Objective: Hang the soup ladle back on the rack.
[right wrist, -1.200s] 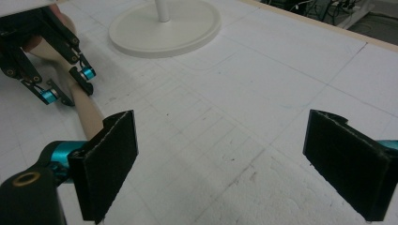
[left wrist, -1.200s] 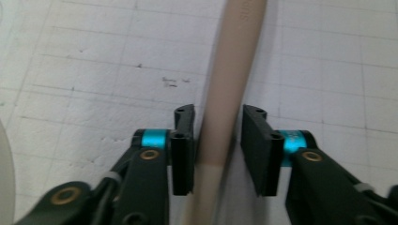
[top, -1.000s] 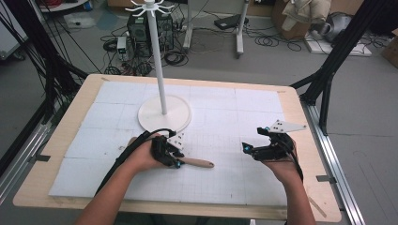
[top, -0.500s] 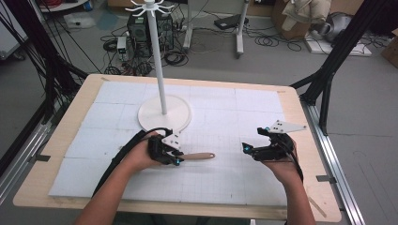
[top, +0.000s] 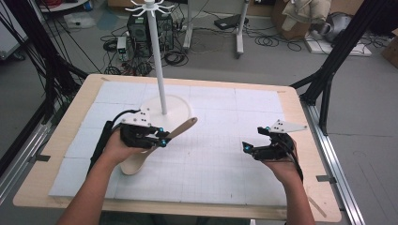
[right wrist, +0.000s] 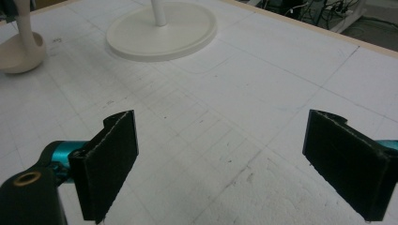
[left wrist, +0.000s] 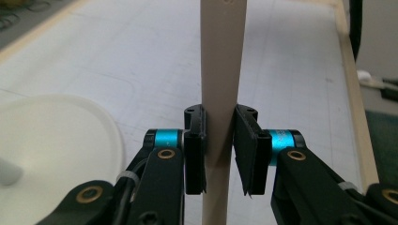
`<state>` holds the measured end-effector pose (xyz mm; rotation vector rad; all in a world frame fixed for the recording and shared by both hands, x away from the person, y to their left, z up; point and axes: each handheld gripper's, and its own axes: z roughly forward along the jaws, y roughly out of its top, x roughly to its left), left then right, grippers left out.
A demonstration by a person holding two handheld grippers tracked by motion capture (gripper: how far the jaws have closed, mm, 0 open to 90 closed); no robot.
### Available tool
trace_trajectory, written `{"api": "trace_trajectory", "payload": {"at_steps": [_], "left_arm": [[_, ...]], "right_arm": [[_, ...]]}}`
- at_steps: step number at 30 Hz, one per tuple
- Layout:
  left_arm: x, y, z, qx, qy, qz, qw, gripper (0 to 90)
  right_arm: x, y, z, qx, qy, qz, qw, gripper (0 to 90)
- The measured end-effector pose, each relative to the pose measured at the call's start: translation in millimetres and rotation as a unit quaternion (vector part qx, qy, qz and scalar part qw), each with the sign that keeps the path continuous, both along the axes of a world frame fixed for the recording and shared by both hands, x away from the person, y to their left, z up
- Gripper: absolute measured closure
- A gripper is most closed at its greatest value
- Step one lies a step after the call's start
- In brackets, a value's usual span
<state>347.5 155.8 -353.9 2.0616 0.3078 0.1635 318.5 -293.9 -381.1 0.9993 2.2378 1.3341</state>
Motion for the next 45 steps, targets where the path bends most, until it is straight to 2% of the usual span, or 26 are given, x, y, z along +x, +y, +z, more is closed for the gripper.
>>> {"api": "trace_trajectory", "payload": {"at_steps": [1,2,3,8,19,21,24,33,45], "left_arm": [[-0.8,3.3,2.3,-0.012,-0.003,0.009,0.9999,74.5],[-0.7,6.7,4.4,-0.02,-0.005,0.007,0.9997,74.5],[-1.9,9.5,6.9,-0.024,-0.014,0.016,0.9995,74.5],[-4.4,17.6,15.6,-0.032,-0.028,0.029,0.9987,74.5],[-14.6,22.2,55.0,-0.061,-0.07,0.037,0.995,74.5],[-14.6,22.3,61.3,-0.076,-0.069,0.04,0.9939,74.5],[-13.8,23.3,68.7,-0.085,-0.069,0.048,0.9928,74.5],[-4.1,31.9,97.9,-0.071,-0.053,0.103,0.9908,74.5],[22.5,50.2,133.9,-0.067,-0.044,0.141,0.9868,74.4]], "right_arm": [[-0.1,0.3,0.1,-0.001,0.001,0.0,1.0,9.8],[-0.1,0.5,0.2,0.0,0.001,0.0,1.0,9.8],[-0.1,0.7,0.4,0.0,0.0,0.001,1.0,9.8],[0.2,2.3,1.8,-0.001,0.0,0.003,1.0,9.8],[0.3,4.5,5.0,0.0,-0.004,0.006,1.0,9.8],[0.1,5.0,5.7,0.001,-0.003,0.006,1.0,9.8],[0.3,5.7,6.9,-0.001,-0.006,0.008,0.9999,9.8],[1.2,6.1,7.9,-0.001,-0.007,0.009,0.9999,9.8],[2.2,7.3,7.3,-0.001,-0.005,0.008,1.0,9.7]]}}
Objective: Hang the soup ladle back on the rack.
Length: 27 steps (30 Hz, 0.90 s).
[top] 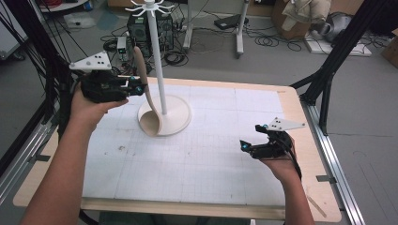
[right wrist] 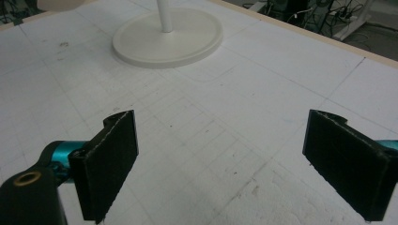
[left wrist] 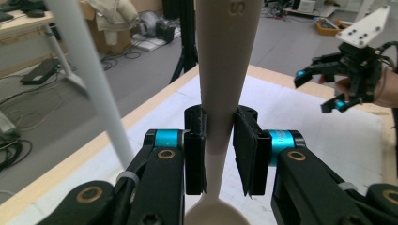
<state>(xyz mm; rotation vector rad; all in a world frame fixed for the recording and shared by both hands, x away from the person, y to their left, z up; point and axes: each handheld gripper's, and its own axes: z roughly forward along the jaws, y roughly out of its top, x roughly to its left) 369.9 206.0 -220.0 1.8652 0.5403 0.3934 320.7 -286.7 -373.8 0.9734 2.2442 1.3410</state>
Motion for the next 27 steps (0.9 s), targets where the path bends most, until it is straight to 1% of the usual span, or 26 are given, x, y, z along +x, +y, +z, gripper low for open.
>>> {"api": "trace_trajectory", "payload": {"at_steps": [4,6,7,8,10,16,18,19,21,24,26,27], "left_arm": [[12.1,9.8,9.0,0.0,0.005,0.018,0.9998,74.5],[17.7,13.2,11.9,0.007,0.009,0.024,0.9996,74.4],[19.9,14.1,13.1,0.004,0.011,0.026,0.9996,74.4],[22.4,15.0,14.6,0.007,0.012,0.029,0.9995,74.4],[26.5,15.7,18.2,0.014,0.013,0.032,0.9993,74.4],[37.2,15.3,32.9,0.022,0.014,0.042,0.9988,74.4],[40.9,14.0,37.7,0.025,0.016,0.042,0.9987,74.4],[42.7,13.5,39.7,0.029,0.018,0.042,0.9985,74.4],[46.2,12.3,42.2,0.035,0.021,0.046,0.9981,74.4],[50.9,11.6,44.1,0.036,0.023,0.051,0.9978,74.4],[53.3,11.6,45.9,0.042,0.026,0.05,0.9975,74.4],[54.2,11.4,46.5,0.042,0.028,0.052,0.9974,74.4]], "right_arm": [[0.8,-0.3,-0.6,0.0,0.001,-0.001,1.0,9.8],[1.4,-0.2,-0.9,-0.002,0.003,-0.002,1.0,9.8],[1.9,-0.2,-1.2,-0.002,0.003,-0.002,1.0,9.8],[2.1,0.0,-1.3,-0.001,0.004,-0.004,1.0,9.8],[2.7,-0.2,-1.6,-0.002,0.004,-0.005,1.0,9.8],[4.1,-1.7,-2.2,-0.003,0.002,-0.01,0.9999,9.8],[3.7,-2.2,-2.0,-0.002,0.007,-0.012,0.9999,9.7],[4.1,-2.8,-2.1,-0.003,0.004,-0.012,0.9999,9.8],[4.2,-3.5,-2.1,-0.001,0.005,-0.015,0.9999,9.8],[4.6,-4.4,-2.3,-0.001,0.005,-0.016,0.9999,9.8],[4.8,-5.2,-2.4,0.001,0.006,-0.017,0.9998,9.7],[5.3,-5.8,-2.4,0.001,0.003,-0.017,0.9998,9.7]]}}
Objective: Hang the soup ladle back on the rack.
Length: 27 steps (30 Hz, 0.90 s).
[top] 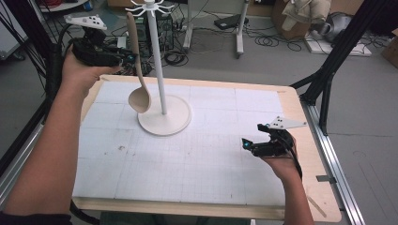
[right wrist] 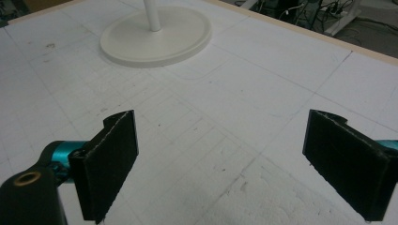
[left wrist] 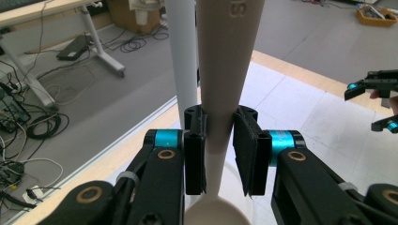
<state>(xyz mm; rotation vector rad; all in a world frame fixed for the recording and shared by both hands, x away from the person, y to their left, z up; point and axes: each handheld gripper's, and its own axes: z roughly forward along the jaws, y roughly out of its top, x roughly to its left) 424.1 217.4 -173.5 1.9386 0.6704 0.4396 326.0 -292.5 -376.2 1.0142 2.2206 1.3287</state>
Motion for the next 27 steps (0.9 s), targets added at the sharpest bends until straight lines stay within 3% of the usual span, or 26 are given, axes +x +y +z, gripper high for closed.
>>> {"api": "trace_trajectory", "payload": {"at_steps": [9,10,15,27], "left_arm": [[6.8,-1.9,1.2,0.006,0.011,0.002,0.9999,74.4],[8.0,-1.5,1.0,0.015,0.011,0.001,0.9998,74.3],[11.6,-3.5,0.5,0.009,0.015,0.004,0.9998,74.4],[22.4,-14.2,10.2,0.051,0.032,0.007,0.9982,74.3]], "right_arm": [[0.4,-2.3,-0.1,0.001,-0.002,-0.001,1.0,9.8],[0.4,-2.3,-0.1,0.002,-0.002,-0.002,1.0,9.8],[0.4,-1.6,-0.2,0.001,-0.001,-0.001,1.0,9.8],[-0.1,-2.5,0.3,0.0,-0.003,-0.004,1.0,9.8]]}}
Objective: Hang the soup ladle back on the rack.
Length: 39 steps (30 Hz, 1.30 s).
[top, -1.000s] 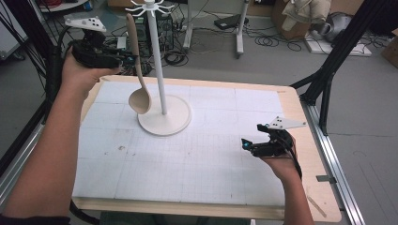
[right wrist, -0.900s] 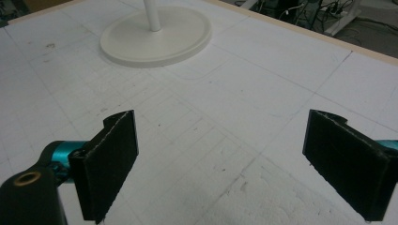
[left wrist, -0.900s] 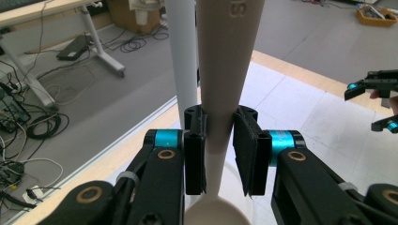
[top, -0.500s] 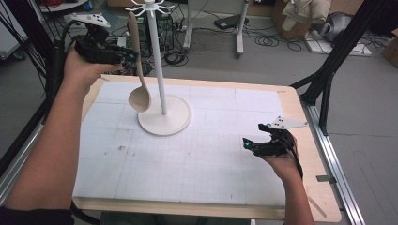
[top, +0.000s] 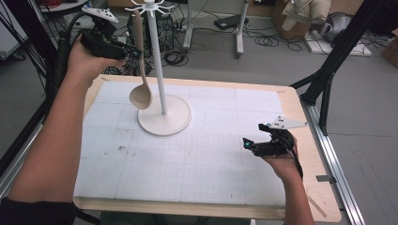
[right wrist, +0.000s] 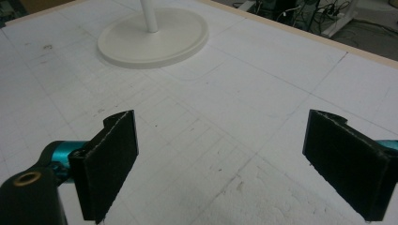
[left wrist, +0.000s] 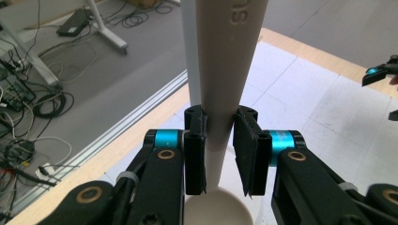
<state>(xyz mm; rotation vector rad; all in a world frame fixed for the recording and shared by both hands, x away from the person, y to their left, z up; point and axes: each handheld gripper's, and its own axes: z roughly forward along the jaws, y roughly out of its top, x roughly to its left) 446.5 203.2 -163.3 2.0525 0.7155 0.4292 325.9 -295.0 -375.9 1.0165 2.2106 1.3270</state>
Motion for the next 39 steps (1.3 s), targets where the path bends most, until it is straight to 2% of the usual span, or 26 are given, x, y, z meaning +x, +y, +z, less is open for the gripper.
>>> {"api": "trace_trajectory", "payload": {"at_steps": [9,10,12,14,16,18,22,34,39], "left_arm": [[2.4,1.0,-4.5,-0.002,0.004,0.007,1.0,72.8],[2.2,1.7,-5.0,-0.006,0.008,0.008,0.9999,70.1],[0.0,2.9,-8.6,-0.016,0.01,0.014,0.9997,58.8],[-2.3,7.7,-14.7,-0.029,0.013,0.017,0.9993,56.7],[-4.0,12.8,-21.9,-0.036,0.022,0.02,0.9989,54.8],[-6.9,19.0,-28.3,-0.051,0.031,0.02,0.998,53.2],[-16.6,28.1,-37.8,-0.056,0.033,0.031,0.9974,47.8],[-53.2,42.0,-56.7,-0.084,0.018,0.009,0.9963,37.7],[-67.3,47.3,-65.6,-0.091,0.021,-0.002,0.9956,38.0]], "right_arm": [[-1.8,-2.1,0.3,0.0,0.0,-0.002,1.0,9.8],[-2.1,-1.9,0.5,0.0,0.0,-0.003,1.0,9.8],[-2.4,-1.2,0.6,0.0,0.0,-0.002,1.0,9.8],[-2.7,-0.6,0.8,0.0,0.001,-0.002,1.0,9.8],[-3.0,0.3,1.6,-0.002,0.001,-0.003,1.0,9.8],[-3.4,1.1,2.5,-0.001,-0.001,0.0,1.0,9.8],[-4.8,2.1,5.6,-0.001,-0.004,-0.001,1.0,9.8],[-5.7,7.6,8.8,-0.002,-0.009,0.008,0.9999,9.8],[-7.2,9.0,9.3,0.001,-0.003,0.007,1.0,9.8]]}}
